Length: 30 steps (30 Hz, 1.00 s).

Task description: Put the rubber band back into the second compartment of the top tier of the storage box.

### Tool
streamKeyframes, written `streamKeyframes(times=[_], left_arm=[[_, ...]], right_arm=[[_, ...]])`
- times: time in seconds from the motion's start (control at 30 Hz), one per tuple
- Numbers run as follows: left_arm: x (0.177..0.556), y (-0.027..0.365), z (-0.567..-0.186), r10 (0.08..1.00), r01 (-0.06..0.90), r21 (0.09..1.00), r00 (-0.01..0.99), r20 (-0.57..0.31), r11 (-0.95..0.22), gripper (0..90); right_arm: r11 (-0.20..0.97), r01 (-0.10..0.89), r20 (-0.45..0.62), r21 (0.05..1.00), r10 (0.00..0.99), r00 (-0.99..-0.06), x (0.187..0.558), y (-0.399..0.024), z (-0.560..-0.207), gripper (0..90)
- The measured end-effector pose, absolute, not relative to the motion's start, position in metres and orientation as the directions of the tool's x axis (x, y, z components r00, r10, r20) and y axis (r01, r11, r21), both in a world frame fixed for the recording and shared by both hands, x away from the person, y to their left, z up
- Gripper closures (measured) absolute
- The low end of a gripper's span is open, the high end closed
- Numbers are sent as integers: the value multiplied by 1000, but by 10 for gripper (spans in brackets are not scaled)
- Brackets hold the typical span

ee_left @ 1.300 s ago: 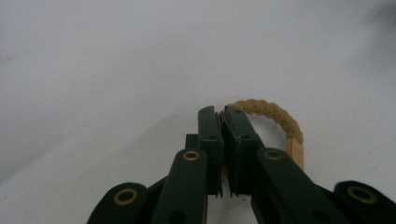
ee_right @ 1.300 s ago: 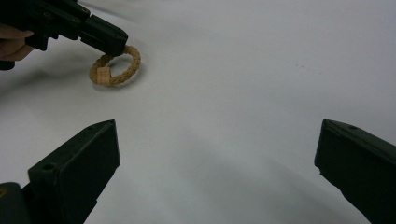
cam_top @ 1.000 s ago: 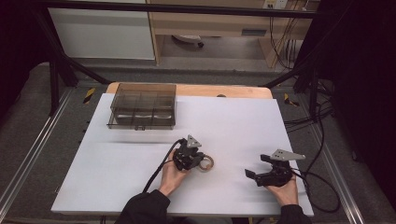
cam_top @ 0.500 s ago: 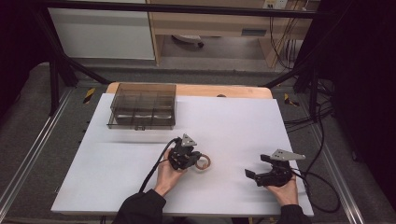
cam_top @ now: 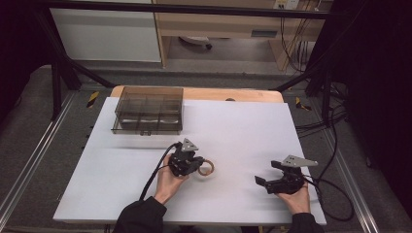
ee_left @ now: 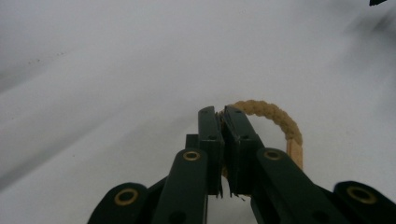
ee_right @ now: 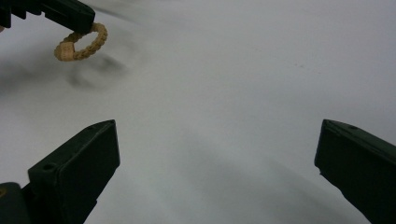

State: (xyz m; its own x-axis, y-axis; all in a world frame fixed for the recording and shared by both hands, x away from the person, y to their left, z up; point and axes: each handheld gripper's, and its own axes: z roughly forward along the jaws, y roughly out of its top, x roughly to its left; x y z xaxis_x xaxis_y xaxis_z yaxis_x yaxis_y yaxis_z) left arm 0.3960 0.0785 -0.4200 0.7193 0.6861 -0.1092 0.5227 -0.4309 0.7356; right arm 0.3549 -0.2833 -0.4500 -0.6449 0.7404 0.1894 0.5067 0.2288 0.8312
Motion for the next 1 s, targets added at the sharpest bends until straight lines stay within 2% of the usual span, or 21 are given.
streamKeyframes(times=[1.0], left_arm=[[388, 114, -403, 689, 522, 739, 717, -109, -426, 853]], right_arm=[[232, 507, 187, 830, 740, -646, 355, -283, -450, 7]])
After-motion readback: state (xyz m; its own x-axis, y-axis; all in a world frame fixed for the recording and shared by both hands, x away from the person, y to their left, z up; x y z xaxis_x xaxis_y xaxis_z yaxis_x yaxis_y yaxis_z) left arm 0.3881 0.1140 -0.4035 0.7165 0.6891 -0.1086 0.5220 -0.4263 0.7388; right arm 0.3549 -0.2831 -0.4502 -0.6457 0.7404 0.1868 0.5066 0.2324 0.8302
